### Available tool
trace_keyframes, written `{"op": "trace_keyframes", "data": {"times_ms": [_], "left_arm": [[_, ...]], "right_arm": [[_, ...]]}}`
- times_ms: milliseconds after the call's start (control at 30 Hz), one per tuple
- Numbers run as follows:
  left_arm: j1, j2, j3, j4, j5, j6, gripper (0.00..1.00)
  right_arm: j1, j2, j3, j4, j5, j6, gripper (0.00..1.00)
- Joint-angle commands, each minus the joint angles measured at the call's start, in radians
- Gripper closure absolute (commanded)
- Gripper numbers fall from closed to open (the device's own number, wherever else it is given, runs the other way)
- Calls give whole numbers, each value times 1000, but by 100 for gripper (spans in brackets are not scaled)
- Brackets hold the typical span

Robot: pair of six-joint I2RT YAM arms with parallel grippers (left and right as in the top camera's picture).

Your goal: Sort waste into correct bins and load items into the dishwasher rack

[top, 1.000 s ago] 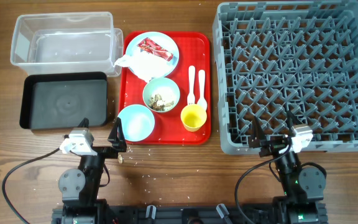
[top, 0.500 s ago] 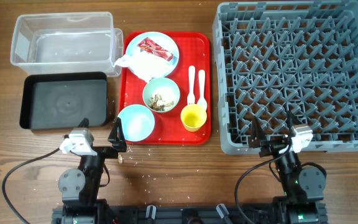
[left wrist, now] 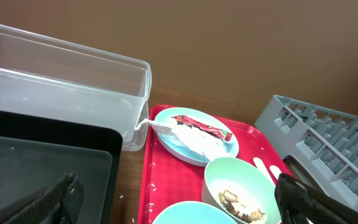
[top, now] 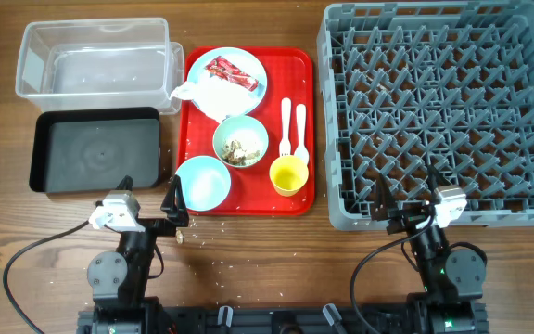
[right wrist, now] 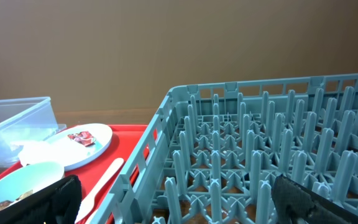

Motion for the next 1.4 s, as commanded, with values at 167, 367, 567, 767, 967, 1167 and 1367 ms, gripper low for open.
{"op": "trace_keyframes", "data": {"times_ms": [167,367,567,767,967,1167,1367], "left_arm": [[-2,-7,-8,3,7,13,0],[-2,-7,-8,132,10,12,0],[-2,-7,55,196,32,-18,0],[-2,76,252,154,33,-17,0],[-2,455,585,-55,59,-10,0],[-2,941,1047,-374,101,-9,0],[-127,1513,1637,-763,31,69,0]], "right_arm": [[-5,2,-2,22,-19,-16,0],[-5,2,-1,190,-43,-18,0],[-5,2,78,254,-56,-75,0],[-5,63,253,213,-76,-179,0],[-5,405,529,65,-164,-216,0],[-5,791,948,-362,-196,-230,0],[-5,1108,1277,-777,-196,-258,0]]}}
